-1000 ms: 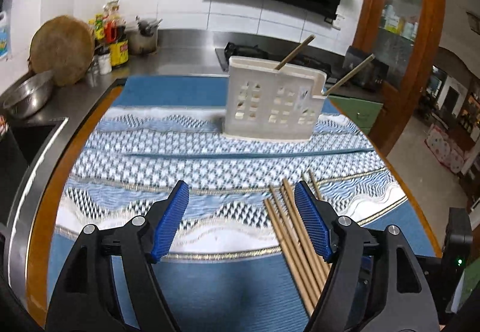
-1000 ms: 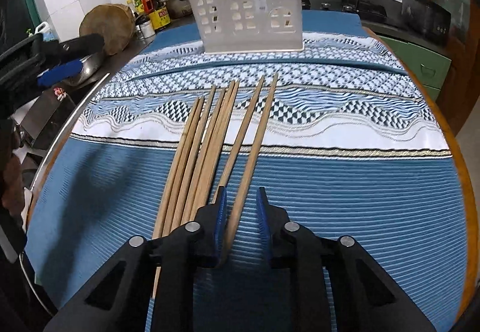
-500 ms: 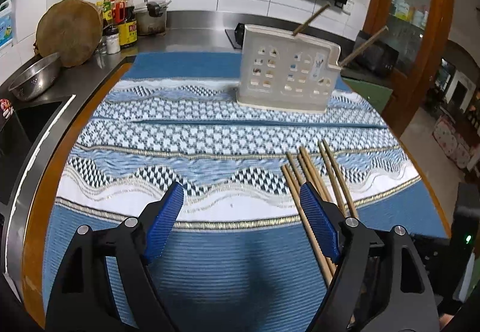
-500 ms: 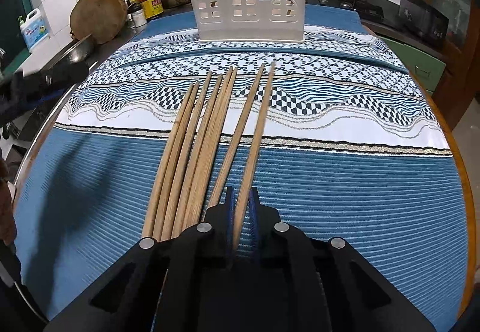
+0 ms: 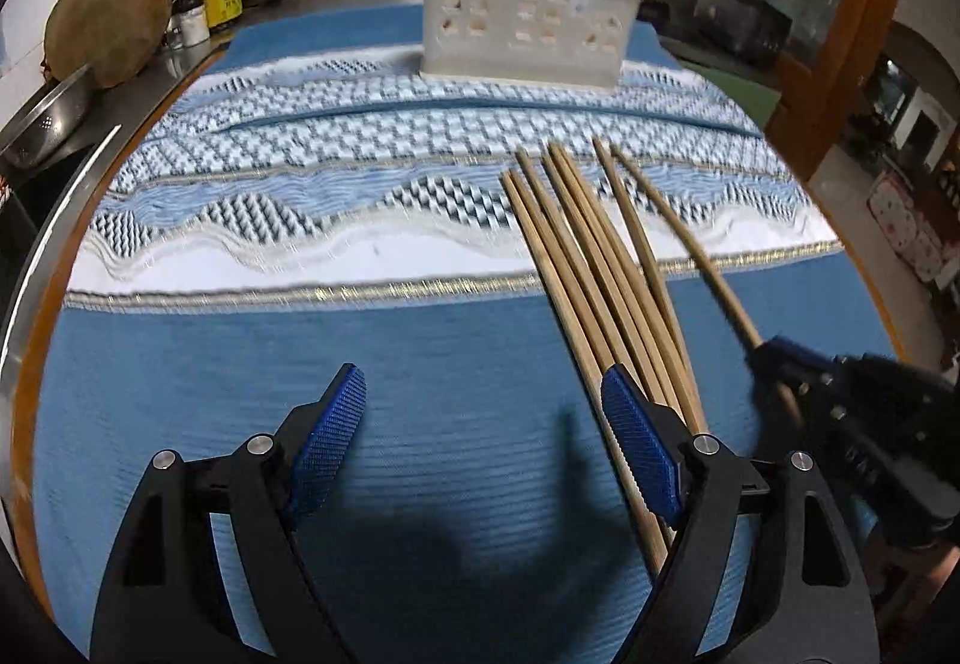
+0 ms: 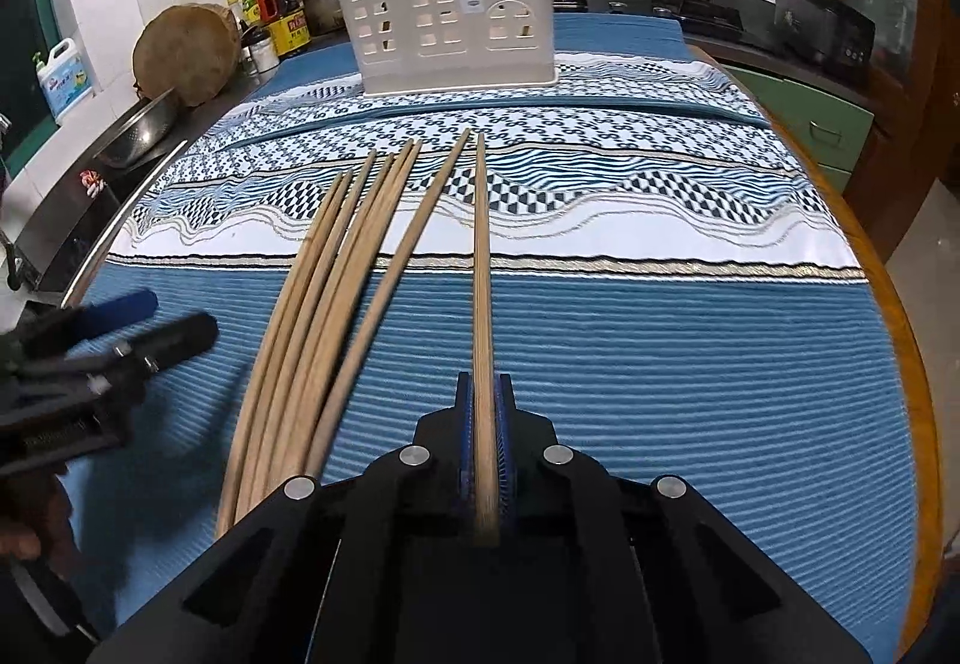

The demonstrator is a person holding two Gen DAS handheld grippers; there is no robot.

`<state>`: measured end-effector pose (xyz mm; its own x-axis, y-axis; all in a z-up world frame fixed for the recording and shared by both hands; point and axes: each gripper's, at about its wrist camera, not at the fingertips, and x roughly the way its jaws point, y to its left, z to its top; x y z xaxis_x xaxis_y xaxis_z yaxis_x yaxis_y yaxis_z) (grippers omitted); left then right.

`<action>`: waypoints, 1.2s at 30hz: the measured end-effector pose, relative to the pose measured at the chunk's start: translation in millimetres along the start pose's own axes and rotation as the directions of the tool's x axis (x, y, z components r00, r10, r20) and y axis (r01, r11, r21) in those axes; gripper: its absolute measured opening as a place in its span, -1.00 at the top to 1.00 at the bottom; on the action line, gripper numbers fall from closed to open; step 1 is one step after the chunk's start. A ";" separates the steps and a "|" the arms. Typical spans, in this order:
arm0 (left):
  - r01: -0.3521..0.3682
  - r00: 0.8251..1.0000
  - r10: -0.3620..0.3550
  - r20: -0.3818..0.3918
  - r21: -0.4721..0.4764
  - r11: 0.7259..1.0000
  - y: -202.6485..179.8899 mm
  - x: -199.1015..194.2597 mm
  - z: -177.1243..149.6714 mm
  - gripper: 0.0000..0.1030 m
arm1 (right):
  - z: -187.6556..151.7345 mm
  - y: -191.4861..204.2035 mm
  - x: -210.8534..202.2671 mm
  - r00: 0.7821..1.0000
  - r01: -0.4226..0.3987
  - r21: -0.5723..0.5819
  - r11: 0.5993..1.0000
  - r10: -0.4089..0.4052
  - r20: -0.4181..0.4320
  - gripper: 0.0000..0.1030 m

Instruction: Organize utensils

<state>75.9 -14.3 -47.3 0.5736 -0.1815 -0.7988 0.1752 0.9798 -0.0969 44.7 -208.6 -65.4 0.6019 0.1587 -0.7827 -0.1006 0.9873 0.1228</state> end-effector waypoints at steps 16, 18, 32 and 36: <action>-0.045 0.998 0.042 -0.056 -0.041 0.998 -21.5 7.5 -16.3 -0.56 | -9.6 -16.3 -5.5 0.998 -0.067 0.028 0.997 0.066 0.014 0.86; -0.052 0.997 0.049 -0.056 -0.050 0.997 -19.9 7.2 -16.8 -0.56 | -10.2 -16.3 -5.7 0.997 -0.071 0.028 0.997 0.071 0.015 0.86; -0.168 0.986 0.169 -0.006 0.038 0.985 -26.6 2.3 -17.5 -0.62 | -11.4 -16.3 -6.4 0.997 -0.081 0.027 0.996 0.080 0.016 0.86; -0.196 0.981 0.196 0.002 0.036 0.980 -21.5 1.3 -15.6 -0.62 | -11.7 -16.0 -6.0 0.997 -0.081 0.028 0.996 0.081 0.015 0.86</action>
<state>60.4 -34.3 -55.6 0.5980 0.0137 -0.8013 0.0885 0.9926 0.0830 33.4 -225.3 -69.9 0.6032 0.2383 -0.7611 -0.1270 0.9708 0.2033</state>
